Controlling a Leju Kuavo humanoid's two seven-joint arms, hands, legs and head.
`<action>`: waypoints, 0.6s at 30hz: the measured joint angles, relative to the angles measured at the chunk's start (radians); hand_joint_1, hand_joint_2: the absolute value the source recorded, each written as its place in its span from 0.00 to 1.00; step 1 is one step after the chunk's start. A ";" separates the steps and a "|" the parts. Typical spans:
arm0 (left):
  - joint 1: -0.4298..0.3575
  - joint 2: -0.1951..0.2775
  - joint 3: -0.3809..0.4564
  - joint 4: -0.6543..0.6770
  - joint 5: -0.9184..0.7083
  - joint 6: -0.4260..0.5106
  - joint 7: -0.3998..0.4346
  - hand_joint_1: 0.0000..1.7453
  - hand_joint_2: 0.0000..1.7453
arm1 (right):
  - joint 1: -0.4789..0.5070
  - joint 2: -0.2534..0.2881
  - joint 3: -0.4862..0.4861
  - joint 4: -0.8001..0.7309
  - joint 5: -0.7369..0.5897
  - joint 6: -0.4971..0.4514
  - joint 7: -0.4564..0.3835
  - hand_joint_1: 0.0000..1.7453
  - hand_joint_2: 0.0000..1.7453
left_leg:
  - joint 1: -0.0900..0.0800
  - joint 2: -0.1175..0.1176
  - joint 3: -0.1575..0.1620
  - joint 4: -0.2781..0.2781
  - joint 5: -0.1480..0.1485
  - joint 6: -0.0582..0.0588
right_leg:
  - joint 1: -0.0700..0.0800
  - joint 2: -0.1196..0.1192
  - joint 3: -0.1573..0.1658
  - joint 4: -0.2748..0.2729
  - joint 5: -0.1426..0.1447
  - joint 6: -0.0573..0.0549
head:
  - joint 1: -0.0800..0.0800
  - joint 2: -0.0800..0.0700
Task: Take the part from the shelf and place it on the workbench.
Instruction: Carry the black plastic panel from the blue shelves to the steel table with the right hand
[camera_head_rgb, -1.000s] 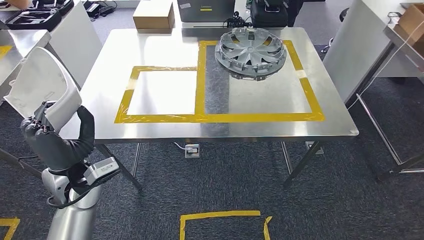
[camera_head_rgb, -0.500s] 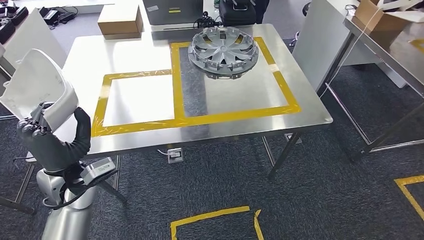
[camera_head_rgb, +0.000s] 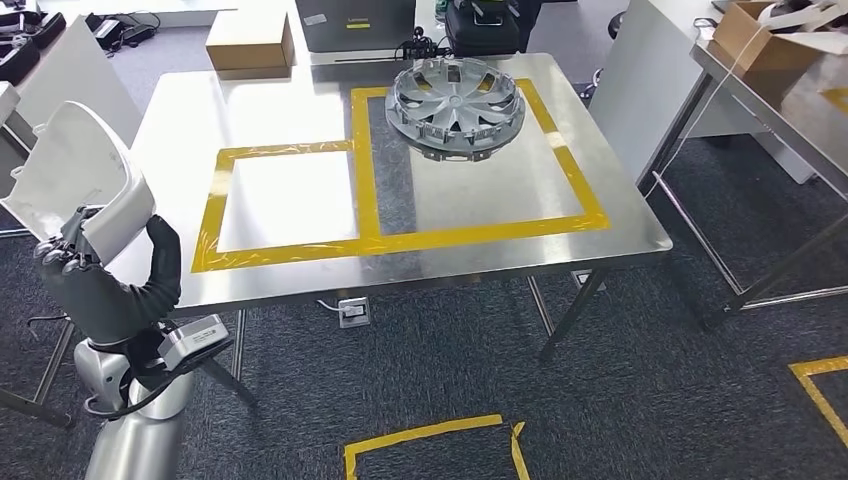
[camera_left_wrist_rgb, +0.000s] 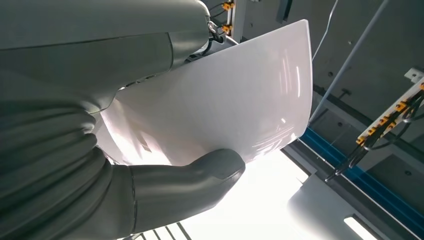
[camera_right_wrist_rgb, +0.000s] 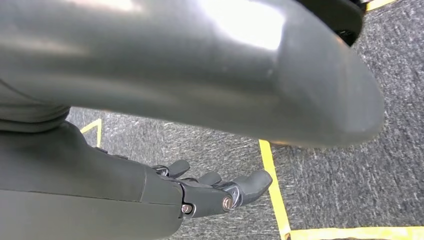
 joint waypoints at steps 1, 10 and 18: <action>0.000 -0.003 0.000 -0.001 -0.003 0.000 0.000 1.00 1.00 | -0.001 0.000 0.000 0.000 0.000 -0.001 0.000 0.00 0.00 | 0.002 0.003 0.008 -0.002 0.000 0.005 | 0.001 -0.012 -0.012 0.027 -0.013 -0.001 | 0.002 0.000; 0.014 -0.015 0.001 -0.002 -0.014 0.000 0.000 1.00 1.00 | -0.001 0.000 -0.002 0.000 0.000 -0.006 0.000 0.00 0.00 | 0.011 0.032 0.042 0.004 -0.032 -0.025 | -0.003 -0.062 -0.058 0.057 -0.012 0.006 | 0.006 0.000; 0.006 -0.017 0.002 -0.004 -0.013 0.000 0.000 1.00 1.00 | -0.001 0.002 -0.005 0.000 -0.002 -0.006 -0.001 0.00 0.00 | 0.012 0.029 -0.014 0.145 -0.057 -0.070 | 0.005 -0.060 0.013 -0.003 -0.039 -0.067 | 0.002 0.000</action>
